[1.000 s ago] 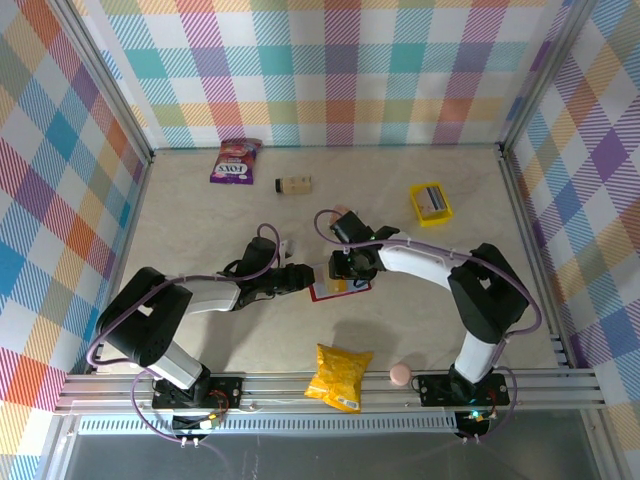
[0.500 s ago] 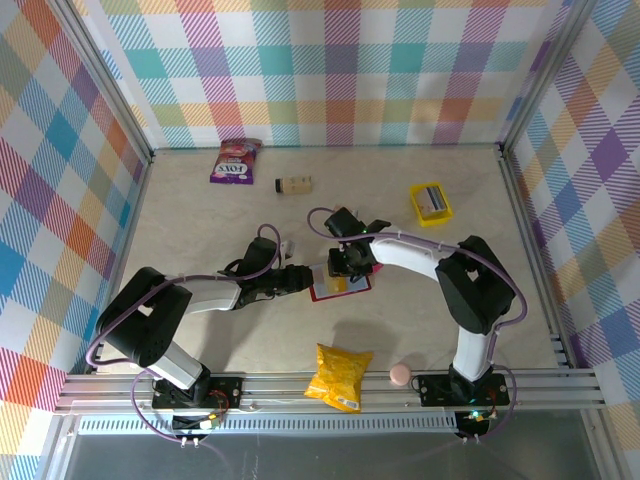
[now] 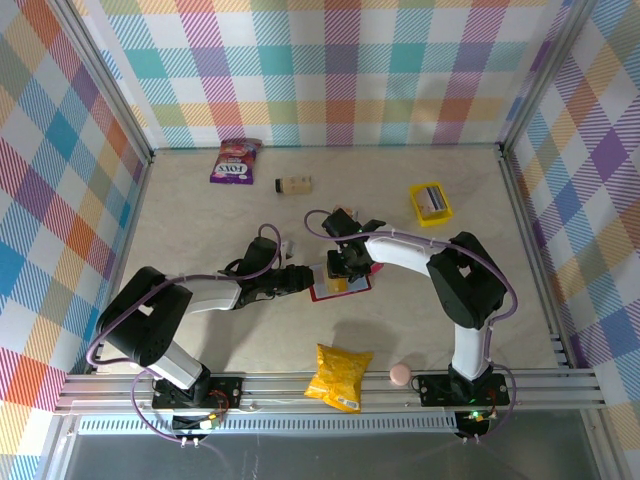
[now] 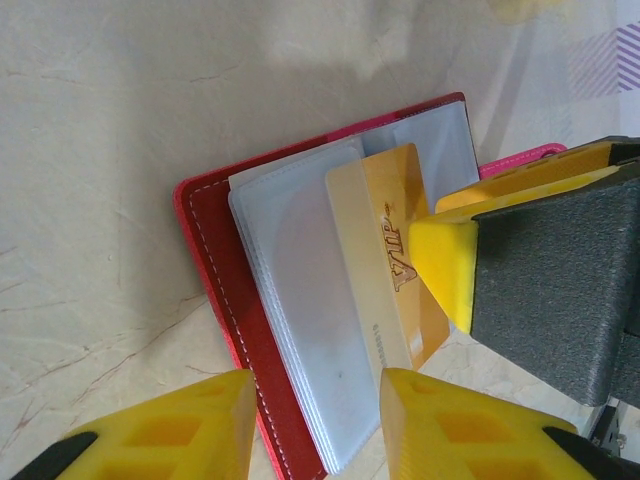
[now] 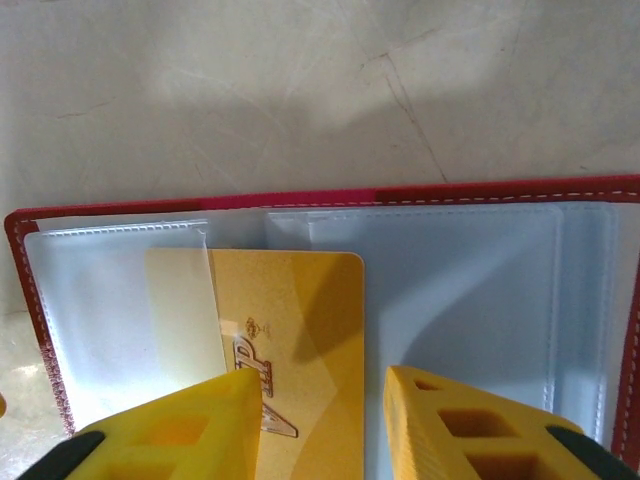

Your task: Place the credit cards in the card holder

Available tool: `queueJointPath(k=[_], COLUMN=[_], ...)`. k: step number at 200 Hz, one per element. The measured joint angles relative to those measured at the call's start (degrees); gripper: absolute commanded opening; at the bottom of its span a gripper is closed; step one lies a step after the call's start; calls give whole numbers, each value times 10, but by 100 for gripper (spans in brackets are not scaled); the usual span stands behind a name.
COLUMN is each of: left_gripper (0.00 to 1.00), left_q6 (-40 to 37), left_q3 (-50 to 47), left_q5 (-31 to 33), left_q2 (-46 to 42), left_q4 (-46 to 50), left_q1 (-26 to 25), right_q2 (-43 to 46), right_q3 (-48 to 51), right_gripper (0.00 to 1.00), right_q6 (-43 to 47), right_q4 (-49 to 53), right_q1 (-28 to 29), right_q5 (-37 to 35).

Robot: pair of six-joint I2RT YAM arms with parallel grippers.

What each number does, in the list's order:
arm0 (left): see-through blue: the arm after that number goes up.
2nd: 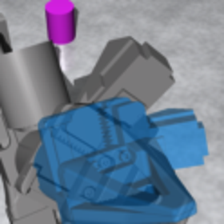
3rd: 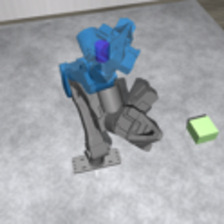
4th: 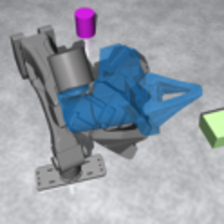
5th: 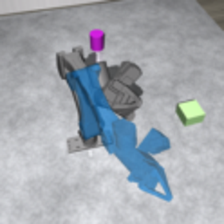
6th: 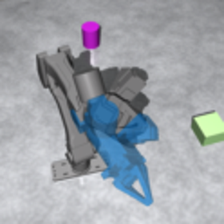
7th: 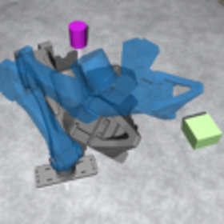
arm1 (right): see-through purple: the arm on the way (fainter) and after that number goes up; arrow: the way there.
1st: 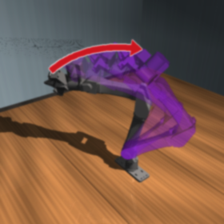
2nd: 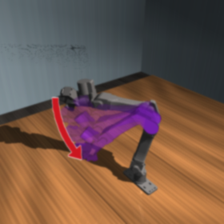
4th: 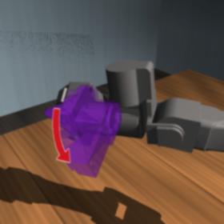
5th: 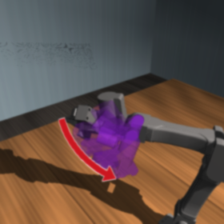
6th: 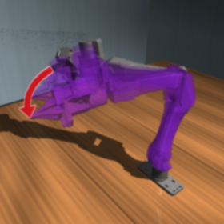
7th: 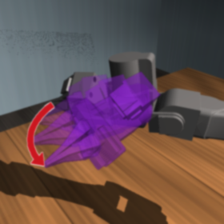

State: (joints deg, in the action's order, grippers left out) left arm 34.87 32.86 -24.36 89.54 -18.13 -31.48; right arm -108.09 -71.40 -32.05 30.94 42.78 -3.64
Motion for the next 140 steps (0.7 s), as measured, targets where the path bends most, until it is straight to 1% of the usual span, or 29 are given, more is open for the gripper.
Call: queueJointPath(k=[81, 140], left_gripper=[36, 35], left_q6=[0, 0], left_q3=[7, 11], left_q5=[-2, -2], left_q2=[9, 17], left_q4=[1, 0], left_q1=[0, 0], right_q2=[-6, -6], right_q3=[-4, -4], right_gripper=[33, 33], right_q6=[0, 0], right_q4=[-1, -15], right_q1=[0, 0], right_q5=[26, 37])
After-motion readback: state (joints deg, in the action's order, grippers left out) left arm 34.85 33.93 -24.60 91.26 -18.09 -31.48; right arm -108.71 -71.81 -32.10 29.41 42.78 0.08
